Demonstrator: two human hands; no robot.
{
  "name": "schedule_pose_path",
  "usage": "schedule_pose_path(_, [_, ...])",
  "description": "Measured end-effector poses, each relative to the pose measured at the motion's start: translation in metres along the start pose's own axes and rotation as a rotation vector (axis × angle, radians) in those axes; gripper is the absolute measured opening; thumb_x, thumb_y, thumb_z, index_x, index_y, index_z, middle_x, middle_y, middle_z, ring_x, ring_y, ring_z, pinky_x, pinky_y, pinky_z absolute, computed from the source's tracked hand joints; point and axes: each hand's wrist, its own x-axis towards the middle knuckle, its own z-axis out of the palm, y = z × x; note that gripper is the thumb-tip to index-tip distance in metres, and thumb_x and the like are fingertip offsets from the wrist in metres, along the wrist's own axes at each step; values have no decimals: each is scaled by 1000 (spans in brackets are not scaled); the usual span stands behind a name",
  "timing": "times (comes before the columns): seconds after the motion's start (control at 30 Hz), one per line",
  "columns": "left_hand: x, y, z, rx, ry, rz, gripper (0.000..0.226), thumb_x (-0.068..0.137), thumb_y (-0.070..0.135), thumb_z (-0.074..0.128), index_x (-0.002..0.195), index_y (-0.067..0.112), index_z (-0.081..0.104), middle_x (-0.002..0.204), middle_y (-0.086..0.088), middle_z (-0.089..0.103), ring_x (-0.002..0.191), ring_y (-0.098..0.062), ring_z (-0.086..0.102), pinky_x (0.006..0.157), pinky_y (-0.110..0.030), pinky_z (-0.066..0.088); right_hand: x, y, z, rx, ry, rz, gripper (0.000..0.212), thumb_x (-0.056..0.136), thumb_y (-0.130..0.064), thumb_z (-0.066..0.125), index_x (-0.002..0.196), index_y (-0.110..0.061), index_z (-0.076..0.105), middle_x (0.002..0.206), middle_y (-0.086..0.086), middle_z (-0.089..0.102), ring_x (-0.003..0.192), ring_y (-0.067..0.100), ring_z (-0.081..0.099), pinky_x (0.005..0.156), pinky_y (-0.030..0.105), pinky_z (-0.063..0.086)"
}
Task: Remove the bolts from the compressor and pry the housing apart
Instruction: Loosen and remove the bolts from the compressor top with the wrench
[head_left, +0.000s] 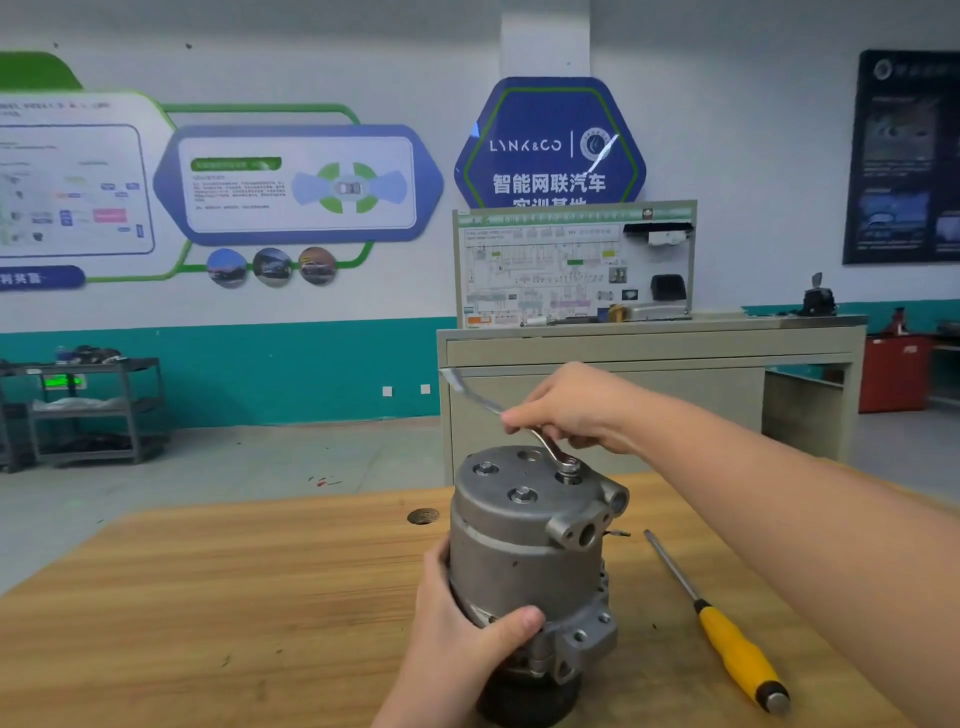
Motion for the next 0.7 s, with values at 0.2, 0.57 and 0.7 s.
schedule_pose_path(0.2, [-2,0,-4,-17,16,0,117,34,60,84,132,20,33,130,3,53,114,0,56,85,-17,49,-57,-7,27,-645,123,-643,31,84,-60,52,87,-32,66,65,-17,53,65,2,52,53,16,33])
schedule_pose_path(0.57, [-1,0,-3,-42,-32,-30,121,35,64,86,135,28,29,132,7,51,118,-2,54,96,-26,49,-61,90,-7,746,213,-56,36,88,-35,57,103,-5,71,53,-1,47,53,12,38,56,29,28])
schedule_pose_path(0.7, [0,-1,-2,-26,-27,-31,129,30,73,85,137,28,29,132,9,52,115,1,56,87,-19,50,-21,70,-18,637,159,213,27,83,-37,69,81,-10,68,51,-5,43,47,9,31,47,22,22])
